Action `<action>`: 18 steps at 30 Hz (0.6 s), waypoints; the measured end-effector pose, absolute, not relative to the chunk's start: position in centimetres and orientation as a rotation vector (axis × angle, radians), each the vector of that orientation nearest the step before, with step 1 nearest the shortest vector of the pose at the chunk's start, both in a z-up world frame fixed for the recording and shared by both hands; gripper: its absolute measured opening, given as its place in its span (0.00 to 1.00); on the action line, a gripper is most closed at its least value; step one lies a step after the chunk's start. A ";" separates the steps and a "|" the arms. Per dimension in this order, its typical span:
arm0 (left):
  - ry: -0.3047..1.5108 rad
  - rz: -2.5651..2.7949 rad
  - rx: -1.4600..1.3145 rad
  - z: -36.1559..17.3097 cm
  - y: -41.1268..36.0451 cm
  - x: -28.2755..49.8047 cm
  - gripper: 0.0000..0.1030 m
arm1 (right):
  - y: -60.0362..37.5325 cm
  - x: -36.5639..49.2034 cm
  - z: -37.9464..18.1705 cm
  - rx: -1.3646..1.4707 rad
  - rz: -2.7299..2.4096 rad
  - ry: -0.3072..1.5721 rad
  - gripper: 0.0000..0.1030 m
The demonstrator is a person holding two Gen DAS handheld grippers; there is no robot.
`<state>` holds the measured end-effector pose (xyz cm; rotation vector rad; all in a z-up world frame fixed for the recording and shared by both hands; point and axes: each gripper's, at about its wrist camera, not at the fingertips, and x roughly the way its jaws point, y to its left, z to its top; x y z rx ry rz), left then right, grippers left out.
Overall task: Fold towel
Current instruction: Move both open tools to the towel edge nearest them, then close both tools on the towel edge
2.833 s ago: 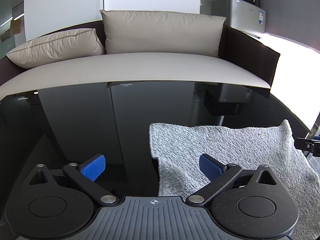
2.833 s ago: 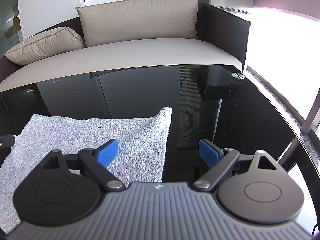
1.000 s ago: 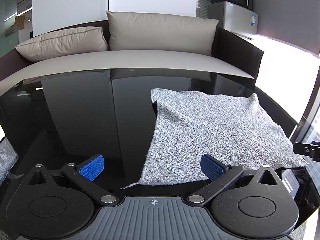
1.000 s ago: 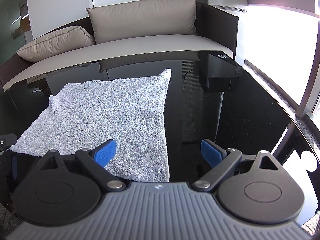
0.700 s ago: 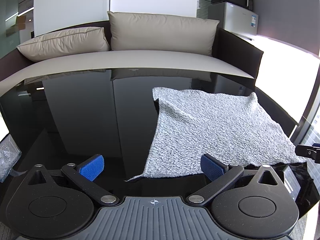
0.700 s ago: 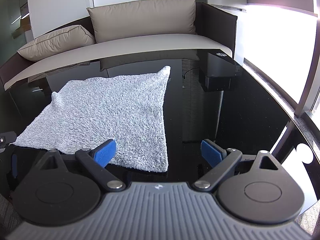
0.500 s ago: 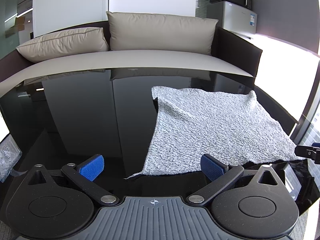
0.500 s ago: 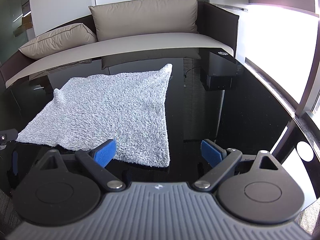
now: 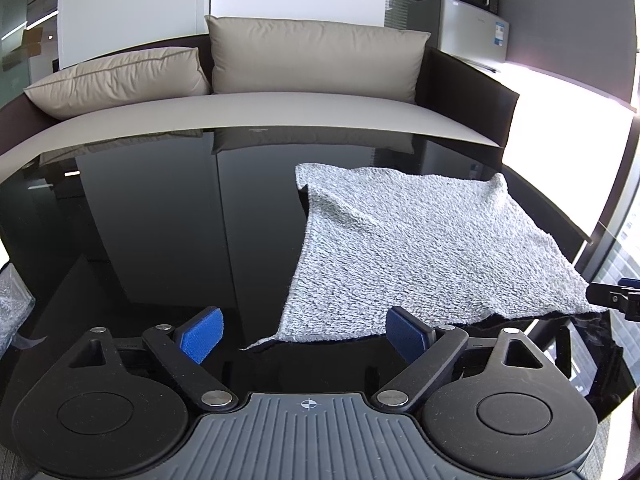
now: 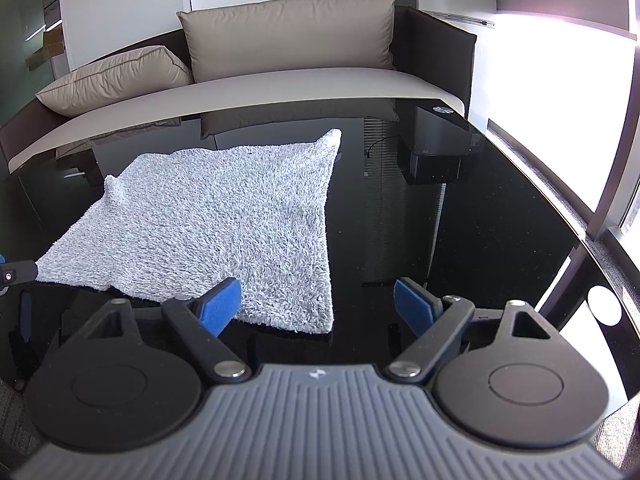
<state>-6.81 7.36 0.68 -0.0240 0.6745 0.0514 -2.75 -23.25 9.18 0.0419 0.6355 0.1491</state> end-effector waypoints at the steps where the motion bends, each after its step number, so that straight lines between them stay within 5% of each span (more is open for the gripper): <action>1: 0.679 0.049 -0.027 0.6 7.4 -6.8 0.76 | -23.3 -2.7 9.1 0.042 0.149 0.640 0.76; 9: 0.701 0.028 -0.037 0.2 7.4 -6.5 0.58 | -23.1 -2.6 8.9 0.034 0.161 0.657 0.61; 18: 0.720 0.024 -0.034 -0.2 7.5 -5.9 0.53 | -23.0 -2.5 8.8 0.031 0.162 0.663 0.56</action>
